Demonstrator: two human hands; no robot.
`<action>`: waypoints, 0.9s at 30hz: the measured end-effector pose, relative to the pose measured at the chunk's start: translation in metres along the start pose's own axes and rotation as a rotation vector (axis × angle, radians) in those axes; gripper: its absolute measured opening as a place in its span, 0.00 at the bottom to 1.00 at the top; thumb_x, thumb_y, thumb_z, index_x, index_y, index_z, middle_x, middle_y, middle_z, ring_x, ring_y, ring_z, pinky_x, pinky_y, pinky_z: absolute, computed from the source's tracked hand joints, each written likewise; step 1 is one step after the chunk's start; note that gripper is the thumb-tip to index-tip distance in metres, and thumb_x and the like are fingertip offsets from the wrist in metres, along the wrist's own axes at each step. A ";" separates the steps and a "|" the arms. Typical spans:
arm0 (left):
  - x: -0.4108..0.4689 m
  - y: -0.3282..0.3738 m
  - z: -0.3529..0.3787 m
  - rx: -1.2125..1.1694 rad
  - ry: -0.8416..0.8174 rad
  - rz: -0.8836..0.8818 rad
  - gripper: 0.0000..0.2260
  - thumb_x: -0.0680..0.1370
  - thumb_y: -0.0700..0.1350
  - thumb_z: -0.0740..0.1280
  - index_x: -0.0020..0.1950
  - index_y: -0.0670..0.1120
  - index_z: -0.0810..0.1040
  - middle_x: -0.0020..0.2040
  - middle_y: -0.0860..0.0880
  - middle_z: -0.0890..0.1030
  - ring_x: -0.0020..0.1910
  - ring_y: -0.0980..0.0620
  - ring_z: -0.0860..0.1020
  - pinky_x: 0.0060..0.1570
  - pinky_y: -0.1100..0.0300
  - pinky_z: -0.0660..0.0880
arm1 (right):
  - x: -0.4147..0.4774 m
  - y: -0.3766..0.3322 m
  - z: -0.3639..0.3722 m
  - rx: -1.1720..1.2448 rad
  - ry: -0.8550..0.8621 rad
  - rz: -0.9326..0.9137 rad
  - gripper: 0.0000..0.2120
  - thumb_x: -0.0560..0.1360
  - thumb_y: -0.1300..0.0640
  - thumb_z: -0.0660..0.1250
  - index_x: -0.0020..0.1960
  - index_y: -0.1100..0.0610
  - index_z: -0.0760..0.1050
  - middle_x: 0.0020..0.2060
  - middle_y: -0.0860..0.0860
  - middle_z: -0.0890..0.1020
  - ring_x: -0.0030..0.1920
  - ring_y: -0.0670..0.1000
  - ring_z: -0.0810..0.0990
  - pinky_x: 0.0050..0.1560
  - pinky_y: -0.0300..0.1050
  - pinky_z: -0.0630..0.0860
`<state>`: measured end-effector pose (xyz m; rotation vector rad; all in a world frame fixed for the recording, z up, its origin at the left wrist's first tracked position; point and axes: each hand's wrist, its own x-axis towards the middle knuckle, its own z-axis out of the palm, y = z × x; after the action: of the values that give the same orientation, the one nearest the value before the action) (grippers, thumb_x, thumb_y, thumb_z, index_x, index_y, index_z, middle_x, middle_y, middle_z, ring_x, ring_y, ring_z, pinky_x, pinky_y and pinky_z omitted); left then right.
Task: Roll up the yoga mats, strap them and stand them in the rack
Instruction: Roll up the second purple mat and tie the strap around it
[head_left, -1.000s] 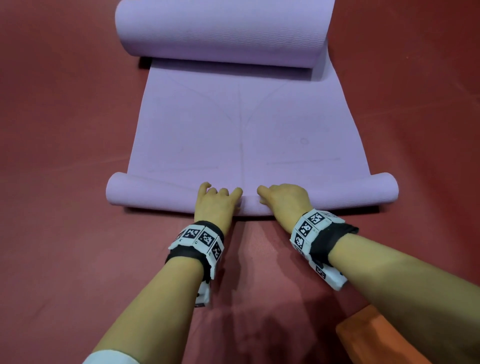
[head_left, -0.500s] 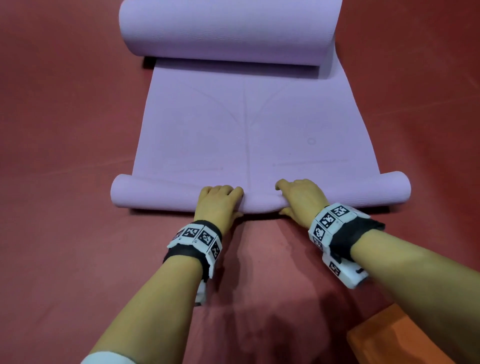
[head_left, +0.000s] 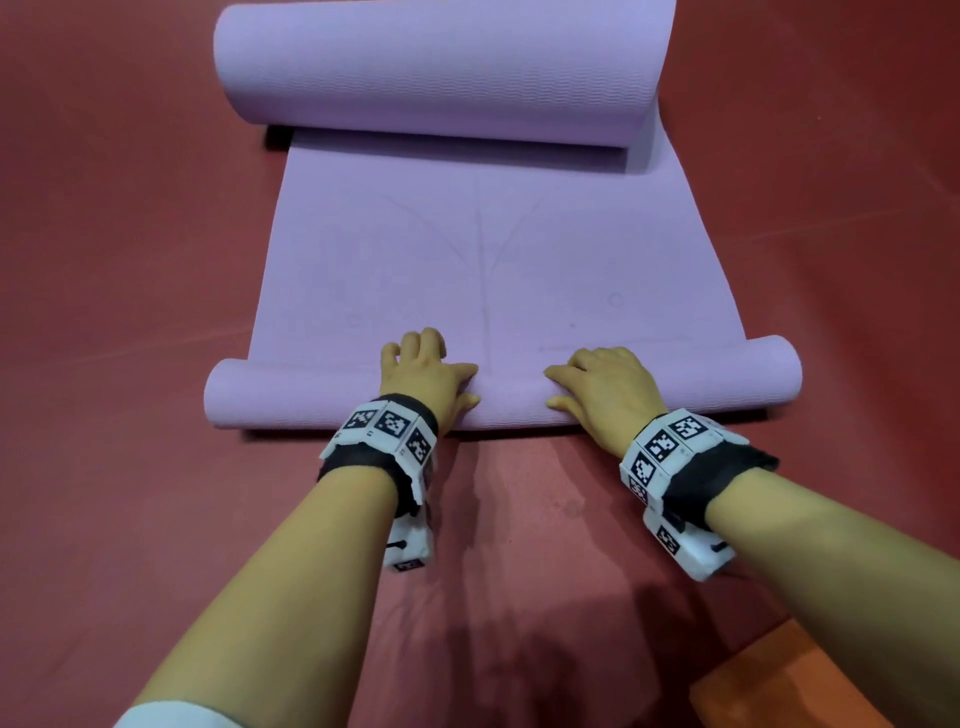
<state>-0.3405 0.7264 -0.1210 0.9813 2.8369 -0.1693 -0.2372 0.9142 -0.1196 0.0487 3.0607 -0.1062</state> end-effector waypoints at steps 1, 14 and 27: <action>0.003 0.002 -0.003 0.029 0.018 -0.008 0.21 0.77 0.58 0.62 0.69 0.56 0.68 0.63 0.46 0.70 0.64 0.44 0.66 0.62 0.50 0.59 | 0.003 -0.001 -0.003 -0.029 0.005 0.022 0.22 0.78 0.47 0.62 0.68 0.56 0.70 0.53 0.56 0.80 0.55 0.59 0.76 0.57 0.50 0.65; -0.016 0.008 0.035 -0.079 0.276 0.112 0.18 0.72 0.58 0.60 0.34 0.45 0.74 0.30 0.46 0.78 0.27 0.45 0.77 0.35 0.56 0.73 | -0.012 -0.009 0.026 0.059 0.096 -0.098 0.19 0.70 0.40 0.60 0.40 0.56 0.76 0.50 0.55 0.83 0.45 0.55 0.82 0.48 0.47 0.76; -0.007 -0.017 0.030 -0.070 0.423 0.079 0.34 0.62 0.72 0.62 0.55 0.48 0.80 0.55 0.39 0.75 0.55 0.43 0.67 0.57 0.47 0.57 | 0.031 0.017 -0.001 0.198 0.055 0.018 0.26 0.67 0.37 0.70 0.60 0.49 0.77 0.64 0.53 0.70 0.65 0.55 0.67 0.65 0.50 0.58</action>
<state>-0.3427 0.7038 -0.1484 1.2399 3.1378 0.1663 -0.2675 0.9320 -0.1223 0.0928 3.0922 -0.4126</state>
